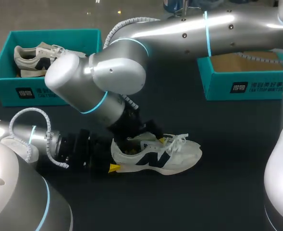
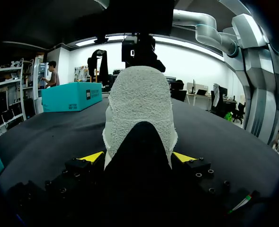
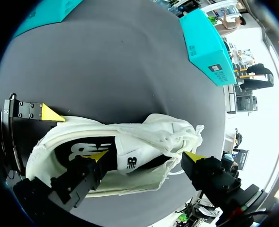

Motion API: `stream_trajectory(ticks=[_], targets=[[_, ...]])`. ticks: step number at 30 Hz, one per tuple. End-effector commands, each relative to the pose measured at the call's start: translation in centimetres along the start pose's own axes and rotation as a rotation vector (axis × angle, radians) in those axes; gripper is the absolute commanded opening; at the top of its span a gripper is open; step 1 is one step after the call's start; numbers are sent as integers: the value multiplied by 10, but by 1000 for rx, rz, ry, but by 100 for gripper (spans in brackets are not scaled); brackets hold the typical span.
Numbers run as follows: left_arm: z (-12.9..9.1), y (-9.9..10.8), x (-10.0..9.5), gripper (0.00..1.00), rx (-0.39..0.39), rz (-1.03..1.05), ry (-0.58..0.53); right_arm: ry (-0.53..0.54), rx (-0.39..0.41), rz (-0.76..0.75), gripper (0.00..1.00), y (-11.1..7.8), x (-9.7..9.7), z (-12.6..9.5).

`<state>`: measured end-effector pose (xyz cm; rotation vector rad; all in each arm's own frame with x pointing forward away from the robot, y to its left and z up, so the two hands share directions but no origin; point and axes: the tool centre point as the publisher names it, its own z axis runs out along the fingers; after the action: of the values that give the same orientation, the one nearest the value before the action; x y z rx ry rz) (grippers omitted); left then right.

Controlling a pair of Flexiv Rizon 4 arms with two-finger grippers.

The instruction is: Take the shoe out of the shoebox, open the shoe tongue, remove and reinsert the insole, then place the shoe into the shoebox

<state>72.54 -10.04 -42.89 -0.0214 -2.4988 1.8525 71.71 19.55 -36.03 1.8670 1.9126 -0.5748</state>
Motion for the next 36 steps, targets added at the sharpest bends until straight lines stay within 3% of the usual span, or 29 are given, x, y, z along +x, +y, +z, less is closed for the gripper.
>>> stream_trajectory(ticks=[1,2,6,21,36], targets=[[0,1,0,0,0,0,-1,4,-6,407,70,-5,-5,4],[0,1,0,0,0,0,-1,0,-8,414,47,-6,-8,4],[0,1,0,0,0,0,-1,3,-13,425,2,-5,-14,2],[0,1,0,0,0,0,-1,27,-30,486,0,-7,-43,-21],[0,1,0,0,0,0,-1,73,11,536,0,-1,-67,-9]])
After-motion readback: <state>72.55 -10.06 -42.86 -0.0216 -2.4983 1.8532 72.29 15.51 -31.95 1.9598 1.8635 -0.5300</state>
